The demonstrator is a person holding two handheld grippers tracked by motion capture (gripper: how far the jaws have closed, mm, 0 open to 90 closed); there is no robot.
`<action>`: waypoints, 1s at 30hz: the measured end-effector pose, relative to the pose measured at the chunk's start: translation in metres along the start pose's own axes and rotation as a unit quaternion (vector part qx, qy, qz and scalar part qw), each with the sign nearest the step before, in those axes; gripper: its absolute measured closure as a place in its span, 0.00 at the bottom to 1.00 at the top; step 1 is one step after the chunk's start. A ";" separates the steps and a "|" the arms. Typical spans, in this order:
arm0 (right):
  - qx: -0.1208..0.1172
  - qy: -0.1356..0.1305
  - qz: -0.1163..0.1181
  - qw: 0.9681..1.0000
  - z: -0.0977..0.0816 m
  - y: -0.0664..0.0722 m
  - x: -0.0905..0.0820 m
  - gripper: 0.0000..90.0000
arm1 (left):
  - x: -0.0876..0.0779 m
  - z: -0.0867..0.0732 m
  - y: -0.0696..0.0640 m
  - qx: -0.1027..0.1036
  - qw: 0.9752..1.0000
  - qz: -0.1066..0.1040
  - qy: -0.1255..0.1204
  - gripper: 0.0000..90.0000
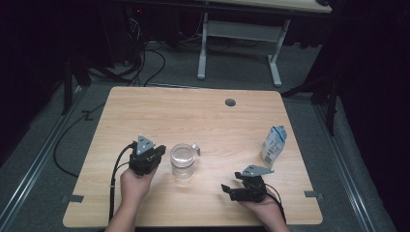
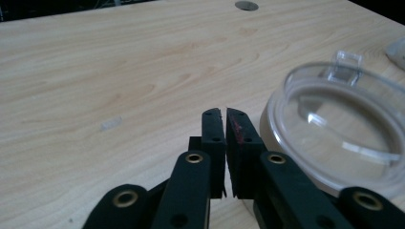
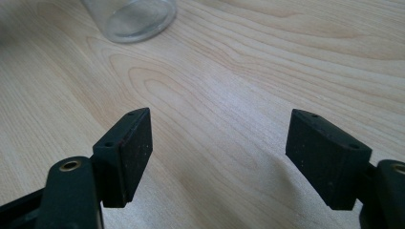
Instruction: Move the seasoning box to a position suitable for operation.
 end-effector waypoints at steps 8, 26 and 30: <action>-0.011 0.005 -0.008 1.000 -0.003 0.001 0.003 0.31 | 0.006 -0.015 -0.011 -0.003 0.999 -0.029 -0.033 1.00; 0.002 -0.015 -0.007 1.000 -0.004 -0.001 -0.002 0.39 | -0.018 -0.029 -0.045 0.001 0.994 -0.098 -0.039 1.00; 0.003 -0.020 -0.005 1.000 -0.003 -0.001 -0.003 0.43 | -0.018 -0.028 -0.046 0.007 0.996 -0.081 -0.046 1.00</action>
Point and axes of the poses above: each handheld gripper's, and its own axes: x roughly forward along the jaws, z roughly out of its top, y roughly to its left, the point moved 4 cm from there along x, roughly forward along the jaws, and after that the axes turned 8 degrees about -z, right-handed, at the moved point
